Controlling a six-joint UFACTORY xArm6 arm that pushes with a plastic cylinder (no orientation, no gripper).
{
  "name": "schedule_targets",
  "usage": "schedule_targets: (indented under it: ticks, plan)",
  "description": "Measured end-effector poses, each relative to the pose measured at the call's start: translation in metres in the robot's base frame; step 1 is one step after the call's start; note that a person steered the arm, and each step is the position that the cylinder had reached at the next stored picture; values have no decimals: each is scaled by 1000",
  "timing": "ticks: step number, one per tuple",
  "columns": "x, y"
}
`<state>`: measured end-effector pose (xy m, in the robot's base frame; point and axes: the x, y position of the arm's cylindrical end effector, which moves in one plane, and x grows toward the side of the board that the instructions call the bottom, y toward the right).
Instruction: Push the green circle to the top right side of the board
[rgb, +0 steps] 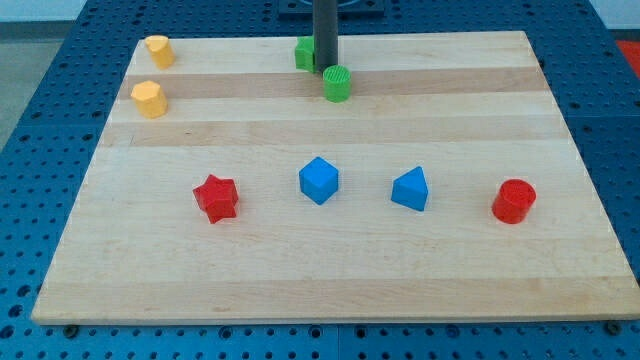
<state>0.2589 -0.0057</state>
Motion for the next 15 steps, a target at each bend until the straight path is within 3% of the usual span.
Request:
schedule_targets:
  ticks: [3, 6, 9, 10, 11, 12, 15]
  plan:
    - [-30, -26]
    - [-30, 5]
    - [26, -33]
    - [26, -17]
    - [26, 47]
    - [26, 53]
    - [44, 8]
